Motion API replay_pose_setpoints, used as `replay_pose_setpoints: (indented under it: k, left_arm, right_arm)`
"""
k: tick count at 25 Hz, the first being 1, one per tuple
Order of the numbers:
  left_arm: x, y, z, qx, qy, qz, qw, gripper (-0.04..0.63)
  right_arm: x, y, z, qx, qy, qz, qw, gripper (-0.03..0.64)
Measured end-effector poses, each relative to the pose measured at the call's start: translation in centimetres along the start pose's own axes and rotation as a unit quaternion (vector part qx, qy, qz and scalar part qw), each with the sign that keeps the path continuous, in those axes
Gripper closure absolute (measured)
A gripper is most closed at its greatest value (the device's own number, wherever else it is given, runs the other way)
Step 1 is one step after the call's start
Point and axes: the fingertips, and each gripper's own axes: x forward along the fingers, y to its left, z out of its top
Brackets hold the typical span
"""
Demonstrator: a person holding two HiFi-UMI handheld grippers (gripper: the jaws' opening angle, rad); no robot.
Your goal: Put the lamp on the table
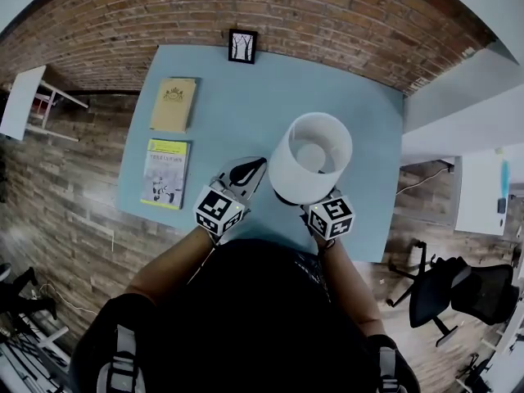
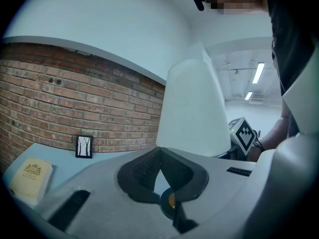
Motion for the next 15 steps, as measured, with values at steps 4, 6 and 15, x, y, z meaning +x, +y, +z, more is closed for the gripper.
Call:
replay_pose_setpoints:
  k: [4,6,15]
  left_arm:
    - [0.2,0.5,-1.1,-0.001,0.006,-0.001,1.0,0.586]
    - [0.5,0.7,-1.5,-0.003,0.01,-0.002,0.9999,0.586]
    - [1.5,1.1,-2.7,-0.006,0.023,-0.013,0.9996,0.586]
  right_arm:
    - [1.3,-1.0,-1.6,0.003,0.009,-0.004,1.0,0.505]
    - [1.8,-1.6,-2.4,0.006,0.012,-0.005,1.0,0.505]
    - [3.3,-3.2,-4.5,0.011,0.024,-0.021,0.999,0.503]
